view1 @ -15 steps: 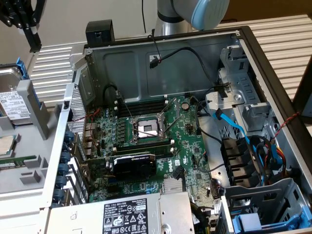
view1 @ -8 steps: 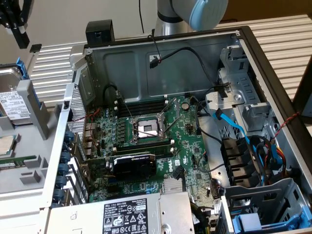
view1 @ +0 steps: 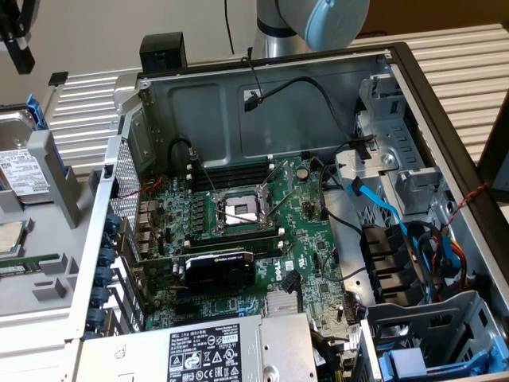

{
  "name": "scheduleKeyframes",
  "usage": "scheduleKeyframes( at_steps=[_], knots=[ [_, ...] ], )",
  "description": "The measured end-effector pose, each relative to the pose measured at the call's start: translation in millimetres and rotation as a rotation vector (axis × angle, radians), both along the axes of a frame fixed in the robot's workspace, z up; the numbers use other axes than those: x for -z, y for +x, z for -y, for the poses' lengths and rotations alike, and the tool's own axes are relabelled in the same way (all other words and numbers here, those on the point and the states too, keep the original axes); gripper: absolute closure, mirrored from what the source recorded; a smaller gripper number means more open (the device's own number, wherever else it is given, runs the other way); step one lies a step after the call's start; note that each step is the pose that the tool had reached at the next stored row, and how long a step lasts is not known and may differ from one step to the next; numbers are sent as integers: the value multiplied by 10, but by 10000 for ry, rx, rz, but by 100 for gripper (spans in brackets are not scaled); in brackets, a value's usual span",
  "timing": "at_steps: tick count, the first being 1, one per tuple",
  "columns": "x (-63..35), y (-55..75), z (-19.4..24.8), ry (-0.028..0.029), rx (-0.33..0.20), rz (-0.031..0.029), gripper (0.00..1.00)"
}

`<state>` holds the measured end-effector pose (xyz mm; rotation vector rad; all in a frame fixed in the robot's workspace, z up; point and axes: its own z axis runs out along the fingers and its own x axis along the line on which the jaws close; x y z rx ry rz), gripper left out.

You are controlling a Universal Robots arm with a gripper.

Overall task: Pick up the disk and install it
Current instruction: 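Reach for the disk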

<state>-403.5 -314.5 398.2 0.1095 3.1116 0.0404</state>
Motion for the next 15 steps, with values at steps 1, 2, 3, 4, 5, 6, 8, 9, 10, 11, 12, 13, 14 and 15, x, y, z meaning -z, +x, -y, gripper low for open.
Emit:
scheduleKeyframes(
  at_steps=[1, 2, 3, 4, 5, 6, 8, 9, 10, 11, 12, 13, 14, 15],
  knots=[
    [0, -34, -9, 0, 0, 0, 89],
    [0, -71, -20, 0, 1, 0, 89],
    [0, -99, -33, -1, 1, 0, 89],
    [0, -120, -56, -1, 0, 1, 89],
    [0, -141, -80, -3, -1, 1, 89],
    [0, -162, -103, -4, 0, 1, 89],
    [0, -208, -147, -7, 1, 0, 89],
    [0, -234, -165, -8, 0, 1, 89],
    [-1, -261, -182, -10, 0, -2, 89],
    [0, -291, -198, -12, -1, -1, 89],
    [0, -321, -214, -12, 0, 0, 89],
    [0, -354, -228, -13, 0, 0, 89],
    [0, -389, -240, -14, 0, 1, 89],
    [0, -427, -249, -15, 0, 1, 89]
  ],
)
